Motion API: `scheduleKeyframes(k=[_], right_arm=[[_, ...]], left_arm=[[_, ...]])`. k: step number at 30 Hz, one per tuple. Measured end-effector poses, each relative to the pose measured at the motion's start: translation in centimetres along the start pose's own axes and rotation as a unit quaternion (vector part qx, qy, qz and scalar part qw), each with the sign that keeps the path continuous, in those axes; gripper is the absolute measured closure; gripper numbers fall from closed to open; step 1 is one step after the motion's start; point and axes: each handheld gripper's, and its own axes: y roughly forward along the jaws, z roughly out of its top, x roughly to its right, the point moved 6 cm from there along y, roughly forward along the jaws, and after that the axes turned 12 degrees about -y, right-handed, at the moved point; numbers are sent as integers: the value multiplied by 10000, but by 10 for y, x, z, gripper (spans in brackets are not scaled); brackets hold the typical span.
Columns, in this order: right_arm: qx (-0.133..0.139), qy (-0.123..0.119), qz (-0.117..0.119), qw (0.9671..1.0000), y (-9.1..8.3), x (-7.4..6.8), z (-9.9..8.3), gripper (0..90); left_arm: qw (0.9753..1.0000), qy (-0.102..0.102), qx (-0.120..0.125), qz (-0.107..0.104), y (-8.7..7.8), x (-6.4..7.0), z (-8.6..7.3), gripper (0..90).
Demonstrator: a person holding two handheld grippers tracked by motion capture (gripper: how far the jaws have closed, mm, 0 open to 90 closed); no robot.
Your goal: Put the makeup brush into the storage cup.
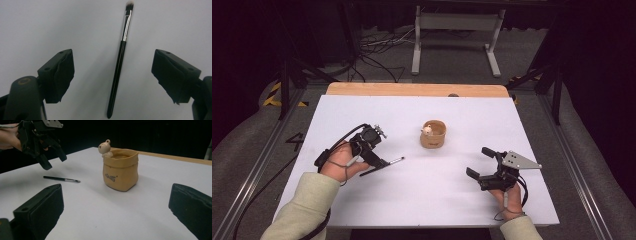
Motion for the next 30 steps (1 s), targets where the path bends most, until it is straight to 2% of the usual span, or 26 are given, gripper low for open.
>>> scheduleKeyframes(k=[5,22,30], right_arm=[[11,25,17,10000,0,0,0,0],[21,84,83,9999,1,0,0,2],[38,108,109,9999,0,0,0,2]], left_arm=[[9999,-25,-69,80,7,-1,-3,267],[9993,106,-339,109,22,1,-9,365],[9990,114,-439,34,27,2,-9,443]])
